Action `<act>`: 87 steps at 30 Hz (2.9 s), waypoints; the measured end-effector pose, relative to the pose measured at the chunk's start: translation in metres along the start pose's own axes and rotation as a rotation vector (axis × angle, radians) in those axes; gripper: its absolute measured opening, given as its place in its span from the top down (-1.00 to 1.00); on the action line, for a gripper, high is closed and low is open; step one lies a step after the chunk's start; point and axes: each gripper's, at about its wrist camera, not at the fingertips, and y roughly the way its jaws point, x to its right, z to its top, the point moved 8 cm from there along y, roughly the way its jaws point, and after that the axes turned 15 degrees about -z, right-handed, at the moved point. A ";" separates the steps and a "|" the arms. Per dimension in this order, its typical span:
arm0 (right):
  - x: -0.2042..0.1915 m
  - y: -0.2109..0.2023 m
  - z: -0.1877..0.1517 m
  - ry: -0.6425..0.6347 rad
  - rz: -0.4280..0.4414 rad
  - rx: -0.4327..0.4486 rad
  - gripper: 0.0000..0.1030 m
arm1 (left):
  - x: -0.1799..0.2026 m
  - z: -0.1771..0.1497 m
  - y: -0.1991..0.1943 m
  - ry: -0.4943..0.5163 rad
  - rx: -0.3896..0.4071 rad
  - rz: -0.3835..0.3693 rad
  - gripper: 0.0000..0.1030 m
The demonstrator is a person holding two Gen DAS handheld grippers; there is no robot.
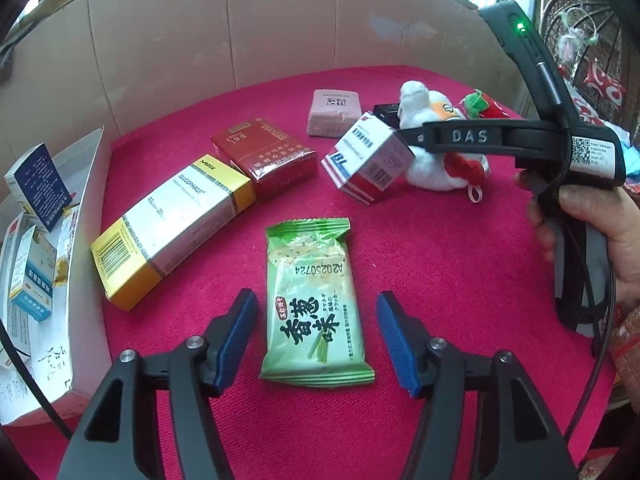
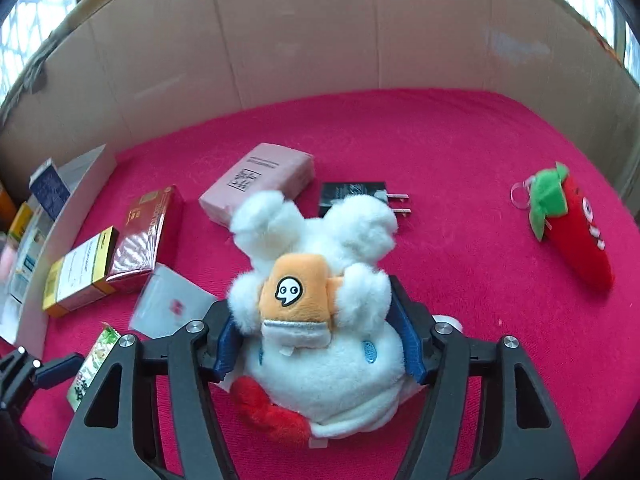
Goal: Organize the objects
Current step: 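Grasp the green snack packet with the left tool while the right tool grasps the white plush toy, then carry the green snack packet and white plush toy toward the white tray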
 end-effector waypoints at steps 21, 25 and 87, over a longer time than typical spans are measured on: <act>0.038 -0.059 -0.021 0.185 -0.043 0.159 -0.06 | 0.000 0.002 -0.024 -0.004 0.128 0.023 0.30; 0.039 -0.063 -0.022 0.199 -0.041 0.177 -0.06 | 0.001 0.004 -0.037 0.019 0.185 0.060 0.30; -0.088 -0.133 -0.046 -0.132 -0.047 0.356 -0.06 | -0.031 -0.003 -0.138 -0.077 0.521 0.158 0.29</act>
